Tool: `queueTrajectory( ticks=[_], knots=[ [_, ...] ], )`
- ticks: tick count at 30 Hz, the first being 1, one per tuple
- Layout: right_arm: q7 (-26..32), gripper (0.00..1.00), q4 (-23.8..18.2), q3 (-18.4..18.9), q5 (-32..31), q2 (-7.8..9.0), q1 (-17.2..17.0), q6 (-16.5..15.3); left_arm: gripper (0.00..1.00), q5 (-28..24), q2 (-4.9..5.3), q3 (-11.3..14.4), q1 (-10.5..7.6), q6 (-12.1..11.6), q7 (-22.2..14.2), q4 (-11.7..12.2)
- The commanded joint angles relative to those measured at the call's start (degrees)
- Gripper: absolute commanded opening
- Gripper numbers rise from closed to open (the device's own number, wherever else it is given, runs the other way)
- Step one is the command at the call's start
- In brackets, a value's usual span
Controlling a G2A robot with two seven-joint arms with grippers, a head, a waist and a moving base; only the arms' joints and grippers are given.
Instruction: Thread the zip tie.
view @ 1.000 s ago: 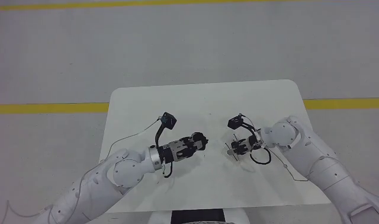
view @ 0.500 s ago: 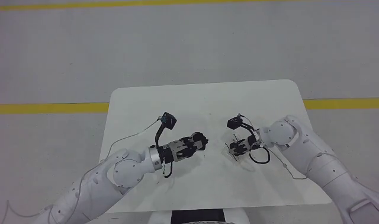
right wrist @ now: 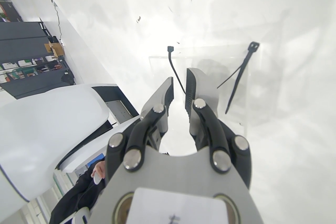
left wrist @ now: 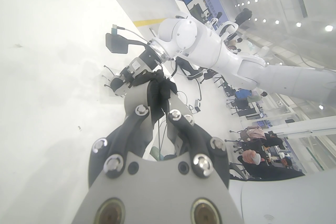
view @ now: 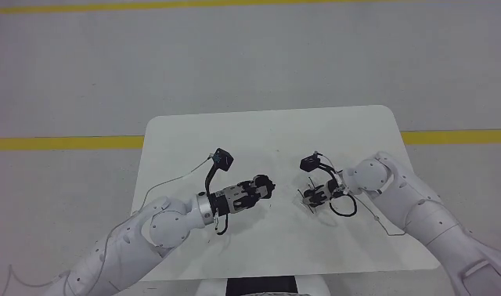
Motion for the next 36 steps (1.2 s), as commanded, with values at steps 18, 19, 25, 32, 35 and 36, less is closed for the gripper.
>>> queueTrajectory(
  ticks=[18,19,25,32,35,36],
  knots=[
    [-3.26,0.00,-4.90,2.92,0.82,3.15,-2.59,0.00,0.00,0.00,0.00,0.00,0.00,0.00,0.00,0.00],
    [-3.43,0.00,-5.76,3.57,0.82,3.55,-3.17,0.00,0.00,0.00,0.00,0.00,0.00,0.00,0.00,0.00],
    [-4.39,0.00,-10.73,7.64,0.61,5.98,-6.98,0.00,0.00,0.00,0.00,0.00,0.00,0.00,0.00,0.00],
    [-7.23,0.00,-17.71,13.59,4.25,8.89,-12.30,0.00,0.00,0.00,0.00,0.00,0.00,0.00,0.00,0.00],
    [-8.39,0.00,-20.58,16.33,6.14,10.13,-14.89,0.00,0.00,0.00,0.00,0.00,0.00,0.00,0.00,0.00],
    [-8.93,0.00,-21.44,17.12,6.71,10.46,-15.64,0.00,0.00,0.00,0.00,0.00,0.00,0.00,0.00,0.00]
  ],
)
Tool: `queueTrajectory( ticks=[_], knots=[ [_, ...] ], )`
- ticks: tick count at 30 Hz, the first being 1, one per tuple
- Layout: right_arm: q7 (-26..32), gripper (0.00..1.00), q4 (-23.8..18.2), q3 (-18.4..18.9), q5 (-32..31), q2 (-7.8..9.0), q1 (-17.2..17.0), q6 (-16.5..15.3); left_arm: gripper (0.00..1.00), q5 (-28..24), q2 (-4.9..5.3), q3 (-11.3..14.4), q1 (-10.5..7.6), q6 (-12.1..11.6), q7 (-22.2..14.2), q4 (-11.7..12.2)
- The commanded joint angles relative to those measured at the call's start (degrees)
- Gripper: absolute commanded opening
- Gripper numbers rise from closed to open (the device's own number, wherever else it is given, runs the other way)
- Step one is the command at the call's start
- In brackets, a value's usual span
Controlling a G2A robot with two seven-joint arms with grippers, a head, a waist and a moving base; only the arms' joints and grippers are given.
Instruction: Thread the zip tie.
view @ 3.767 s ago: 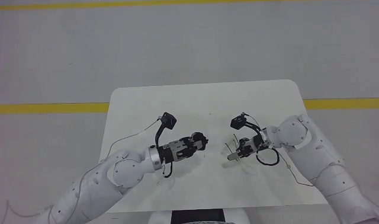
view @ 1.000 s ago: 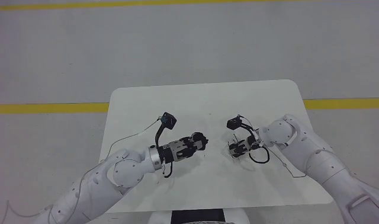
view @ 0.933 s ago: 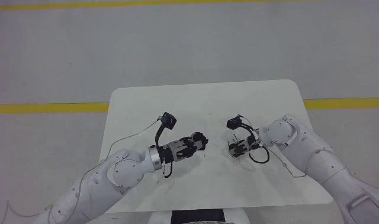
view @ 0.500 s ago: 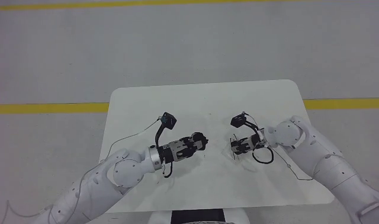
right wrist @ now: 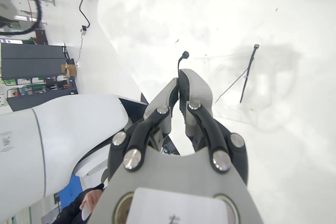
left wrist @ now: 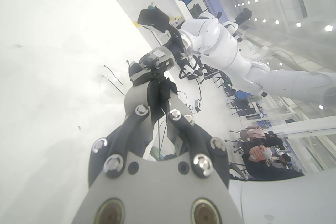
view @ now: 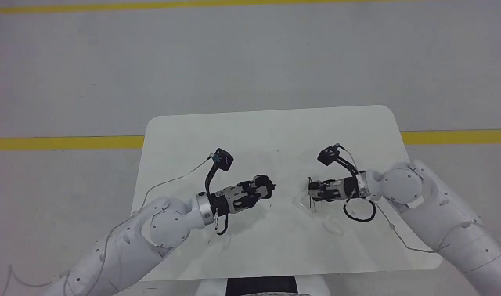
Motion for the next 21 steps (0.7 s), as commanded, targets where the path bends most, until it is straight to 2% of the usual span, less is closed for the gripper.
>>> queueTrajectory(
  ticks=[1,5,18,21],
  knots=[
    [-1.05,0.00,-1.84,1.74,1.37,0.69,-1.61,0.00,0.00,0.00,0.00,0.00,0.00,0.00,0.00,0.00],
    [-1.10,0.00,-5.10,4.17,3.46,1.74,-3.98,0.00,0.00,0.00,0.00,0.00,0.00,0.00,0.00,0.00],
    [-1.02,0.00,-5.17,4.30,3.69,1.80,-4.13,0.00,0.00,0.00,0.00,0.00,0.00,0.00,0.00,0.00],
    [-4.41,0.00,-5.63,4.51,2.95,1.62,-4.65,0.00,0.00,0.00,0.00,0.00,0.00,0.00,0.00,0.00]
  ],
)
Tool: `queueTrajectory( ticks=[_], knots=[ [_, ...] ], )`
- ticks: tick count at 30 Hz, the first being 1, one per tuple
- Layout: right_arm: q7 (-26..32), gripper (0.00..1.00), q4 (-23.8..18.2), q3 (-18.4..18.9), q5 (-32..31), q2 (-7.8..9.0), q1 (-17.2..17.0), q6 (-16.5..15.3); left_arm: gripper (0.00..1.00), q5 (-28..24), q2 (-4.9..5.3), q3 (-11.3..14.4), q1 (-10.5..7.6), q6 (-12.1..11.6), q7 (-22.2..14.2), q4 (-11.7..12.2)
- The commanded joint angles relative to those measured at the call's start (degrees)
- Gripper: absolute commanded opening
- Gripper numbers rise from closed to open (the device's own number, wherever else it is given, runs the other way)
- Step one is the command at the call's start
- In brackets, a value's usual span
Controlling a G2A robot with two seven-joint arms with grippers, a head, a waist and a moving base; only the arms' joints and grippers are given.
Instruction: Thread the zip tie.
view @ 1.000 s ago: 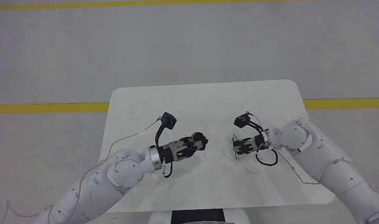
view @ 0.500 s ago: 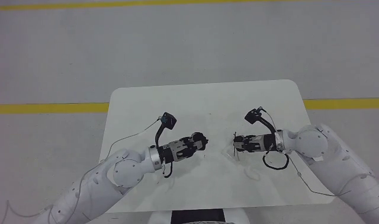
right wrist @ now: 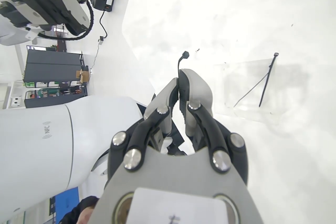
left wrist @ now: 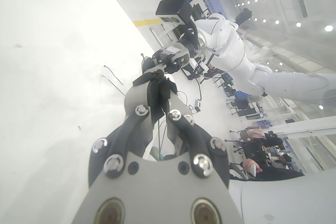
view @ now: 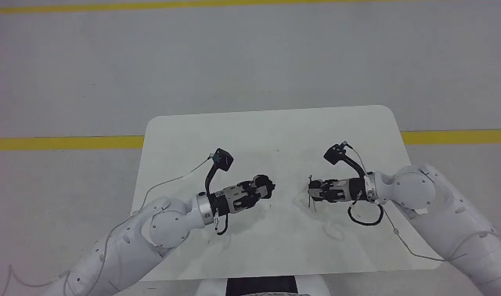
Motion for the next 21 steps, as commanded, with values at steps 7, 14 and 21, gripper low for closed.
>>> queueTrajectory(
  ticks=[7,14,21],
  knots=[
    [-15.05,0.00,-6.31,3.05,-6.14,0.26,-5.39,-0.08,0.00,0.00,0.00,0.00,0.00,0.00,0.00,0.00],
    [-29.92,0.00,-12.96,4.08,-16.15,1.37,-11.84,-0.08,0.00,0.00,0.00,0.00,0.00,0.00,0.00,0.00],
    [-33.81,0.00,-14.18,3.44,-19.17,1.81,-13.20,-0.08,0.00,0.00,0.00,0.00,0.00,0.00,0.00,0.00]
  ],
)
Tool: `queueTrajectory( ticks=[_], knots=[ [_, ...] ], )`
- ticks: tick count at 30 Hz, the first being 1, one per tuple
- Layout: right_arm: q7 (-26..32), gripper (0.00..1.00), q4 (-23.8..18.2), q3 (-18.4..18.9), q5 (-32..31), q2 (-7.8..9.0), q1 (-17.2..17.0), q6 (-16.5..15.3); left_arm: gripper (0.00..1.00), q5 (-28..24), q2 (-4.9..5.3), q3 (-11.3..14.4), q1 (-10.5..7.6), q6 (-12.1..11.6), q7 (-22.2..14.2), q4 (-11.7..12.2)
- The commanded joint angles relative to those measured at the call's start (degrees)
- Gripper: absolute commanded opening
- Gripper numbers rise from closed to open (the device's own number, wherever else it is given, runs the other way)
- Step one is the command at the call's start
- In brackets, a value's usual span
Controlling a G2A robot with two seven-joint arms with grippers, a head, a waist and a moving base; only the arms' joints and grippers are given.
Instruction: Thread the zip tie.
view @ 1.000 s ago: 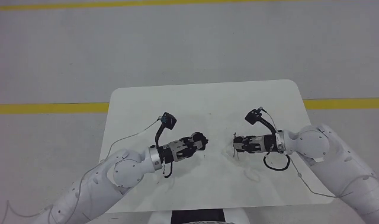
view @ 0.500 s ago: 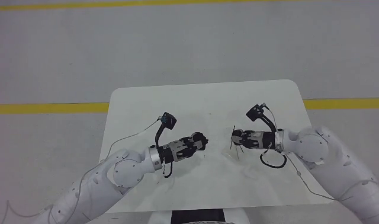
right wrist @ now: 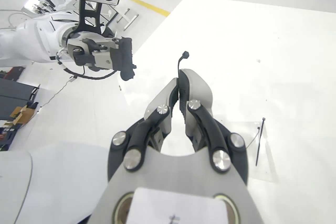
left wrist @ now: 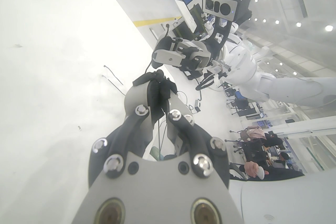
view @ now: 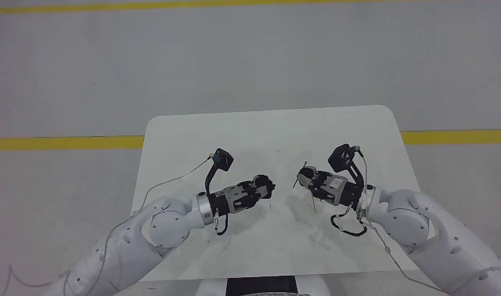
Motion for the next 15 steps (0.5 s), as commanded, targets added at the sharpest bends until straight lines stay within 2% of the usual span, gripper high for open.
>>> queueTrajectory(
  ticks=[1,7,15],
  knots=[
    [0.05,0.00,0.01,0.01,0.03,-0.01,0.01,0.00,0.00,0.00,0.00,0.00,0.00,0.00,0.00,0.00],
    [-0.67,0.00,-0.41,-0.04,0.14,-0.12,0.01,0.00,0.00,0.00,0.00,0.00,0.00,0.00,0.00,0.00],
    [-11.44,0.00,-4.04,-0.59,-4.76,-0.35,-2.01,0.00,0.00,0.00,0.00,0.00,0.00,0.00,0.00,0.00]
  ],
)
